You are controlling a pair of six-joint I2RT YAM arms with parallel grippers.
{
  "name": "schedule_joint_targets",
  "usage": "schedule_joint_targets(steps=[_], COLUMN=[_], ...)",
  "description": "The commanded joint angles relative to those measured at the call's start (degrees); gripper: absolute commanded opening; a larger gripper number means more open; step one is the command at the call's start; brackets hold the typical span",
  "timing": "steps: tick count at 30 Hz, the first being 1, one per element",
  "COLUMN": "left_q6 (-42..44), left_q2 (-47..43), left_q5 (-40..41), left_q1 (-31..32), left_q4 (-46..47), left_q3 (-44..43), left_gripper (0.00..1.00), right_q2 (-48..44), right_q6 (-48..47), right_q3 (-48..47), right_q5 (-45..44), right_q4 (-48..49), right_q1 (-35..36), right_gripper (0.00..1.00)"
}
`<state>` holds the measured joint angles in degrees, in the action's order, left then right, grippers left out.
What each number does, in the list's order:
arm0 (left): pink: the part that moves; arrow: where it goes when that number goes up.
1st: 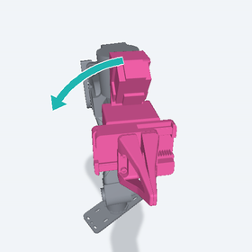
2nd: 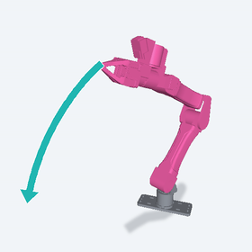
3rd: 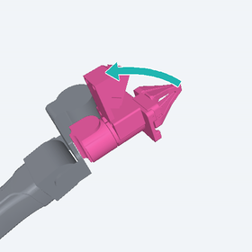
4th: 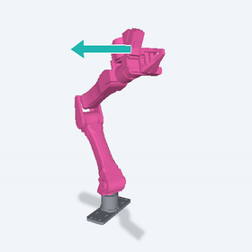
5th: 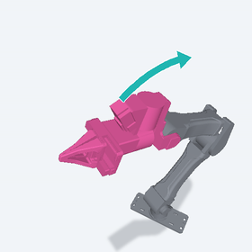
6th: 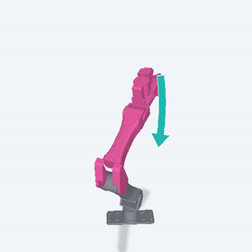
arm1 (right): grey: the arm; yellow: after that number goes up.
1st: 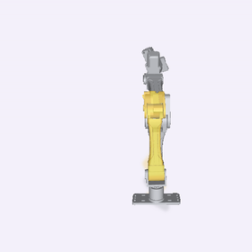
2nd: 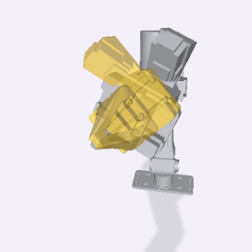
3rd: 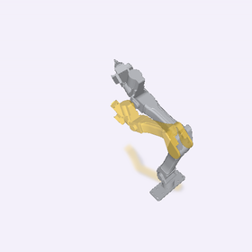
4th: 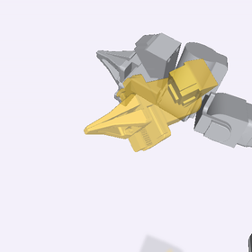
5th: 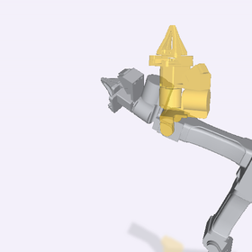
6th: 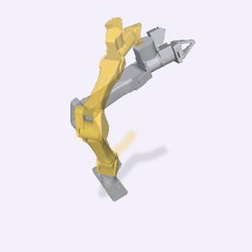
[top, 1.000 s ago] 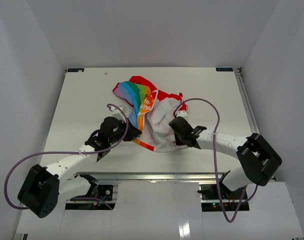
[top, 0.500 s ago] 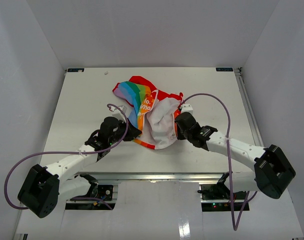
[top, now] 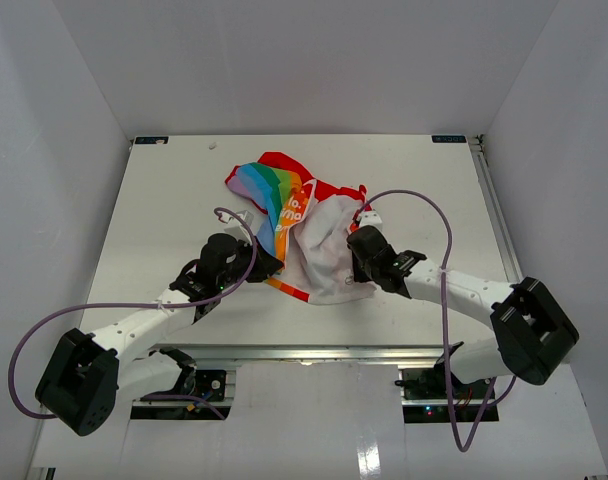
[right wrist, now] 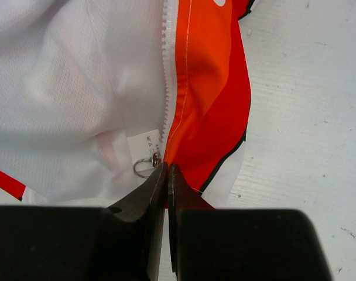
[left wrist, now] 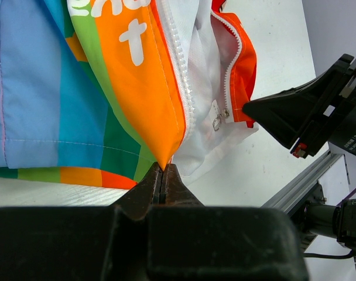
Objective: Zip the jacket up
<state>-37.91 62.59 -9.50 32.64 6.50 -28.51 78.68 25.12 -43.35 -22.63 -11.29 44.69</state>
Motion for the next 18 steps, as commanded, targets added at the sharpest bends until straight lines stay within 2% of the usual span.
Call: schedule_joint_targets(steps=[1, 4, 7, 12, 15, 18], left_q6=[0.6, 0.7, 0.6, 0.6, 0.6, 0.6], left_q2=[-0.1, 0.2, 0.0, -0.3, -0.5, -0.7], left_q5=[-0.1, -0.5, -0.5, -0.3, -0.5, -0.5], left_q1=[0.2, 0.2, 0.2, 0.2, 0.2, 0.2], left_q4=[0.5, 0.5, 0.5, 0.4, 0.4, 0.4], left_q3=[-0.8, -0.9, -0.9, -0.8, -0.8, -0.8], left_gripper=[0.0, 0.0, 0.0, 0.0, 0.0, 0.0], right_q2=[0.1, 0.3, 2.4, 4.1, 3.8, 3.9], right_q6=[0.3, 0.2, 0.4, 0.6, 0.6, 0.7], right_q3=[1.9, 3.7, 4.1, 3.9, 4.3, 4.4], right_q5=[2.0, 3.6, 4.4, 5.2, 5.0, 4.5], right_q4=[4.0, 5.7, 5.8, 5.8, 6.1, 6.0], right_q1=[-0.3, -0.4, -0.5, -0.5, -0.5, -0.5], right_gripper=[0.08, 0.11, 0.25, 0.36, 0.38, 0.35])
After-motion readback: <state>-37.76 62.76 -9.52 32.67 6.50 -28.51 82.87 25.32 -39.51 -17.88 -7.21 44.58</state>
